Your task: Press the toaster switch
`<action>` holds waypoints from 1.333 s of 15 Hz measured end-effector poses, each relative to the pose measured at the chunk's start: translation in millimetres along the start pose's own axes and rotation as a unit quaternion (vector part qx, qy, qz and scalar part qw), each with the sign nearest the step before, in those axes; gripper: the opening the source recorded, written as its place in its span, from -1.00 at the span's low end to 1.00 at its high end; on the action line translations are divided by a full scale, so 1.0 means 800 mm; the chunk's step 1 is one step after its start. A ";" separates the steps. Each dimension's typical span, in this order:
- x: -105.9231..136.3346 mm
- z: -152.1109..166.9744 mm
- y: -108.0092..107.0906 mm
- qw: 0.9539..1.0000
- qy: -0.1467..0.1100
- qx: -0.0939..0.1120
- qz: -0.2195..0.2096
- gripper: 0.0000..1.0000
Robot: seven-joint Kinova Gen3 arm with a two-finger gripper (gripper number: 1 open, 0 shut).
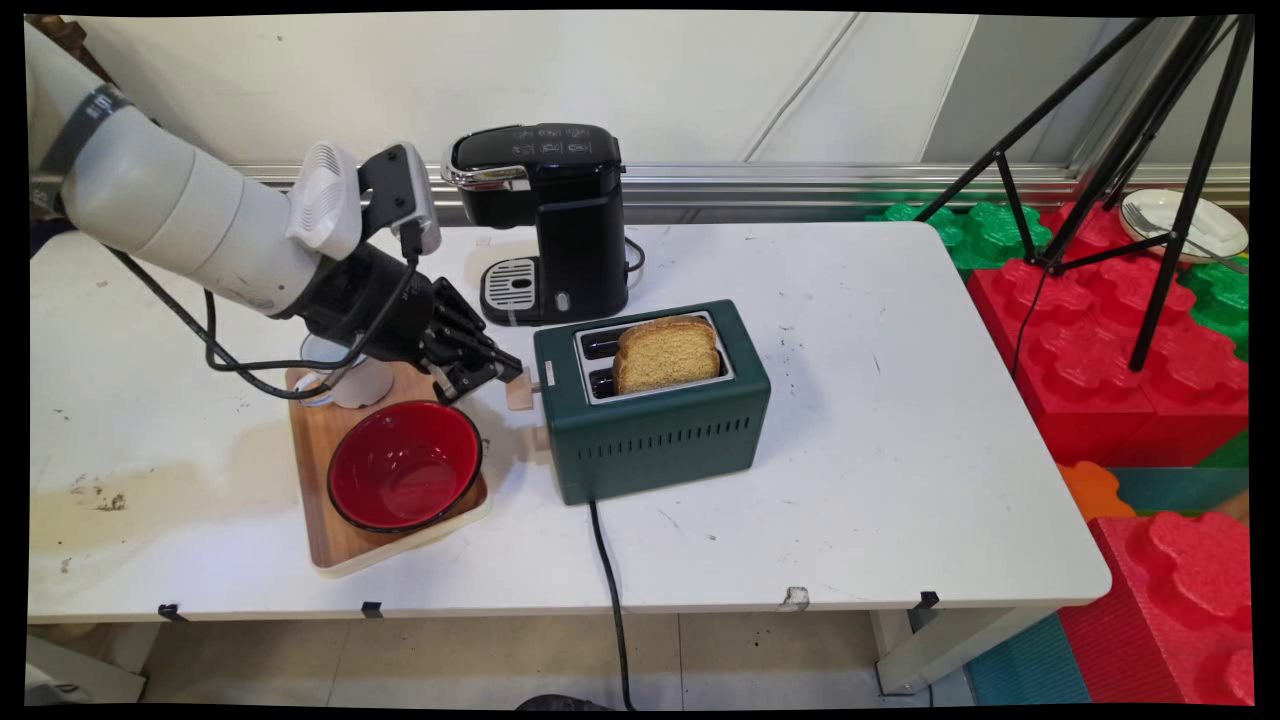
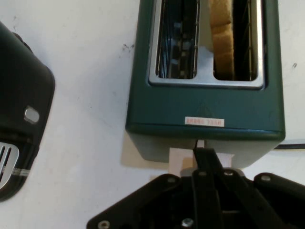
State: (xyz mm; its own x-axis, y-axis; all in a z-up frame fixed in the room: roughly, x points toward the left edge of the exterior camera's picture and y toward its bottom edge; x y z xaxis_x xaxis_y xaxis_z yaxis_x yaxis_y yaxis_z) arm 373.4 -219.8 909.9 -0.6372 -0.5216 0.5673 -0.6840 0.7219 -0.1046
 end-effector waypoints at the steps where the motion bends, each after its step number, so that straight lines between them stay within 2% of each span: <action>1: -0.002 0.002 -0.001 1.000 0.002 -0.001 0.000 -1.00; 20: -0.027 0.046 -0.010 1.000 0.007 -0.017 -0.007 -1.00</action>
State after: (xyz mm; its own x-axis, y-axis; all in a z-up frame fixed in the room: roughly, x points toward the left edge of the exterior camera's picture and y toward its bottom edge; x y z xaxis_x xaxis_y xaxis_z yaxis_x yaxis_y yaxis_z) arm 380.0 -231.0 868.6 -0.6233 -0.5252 0.5793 -0.6795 0.7304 -0.0688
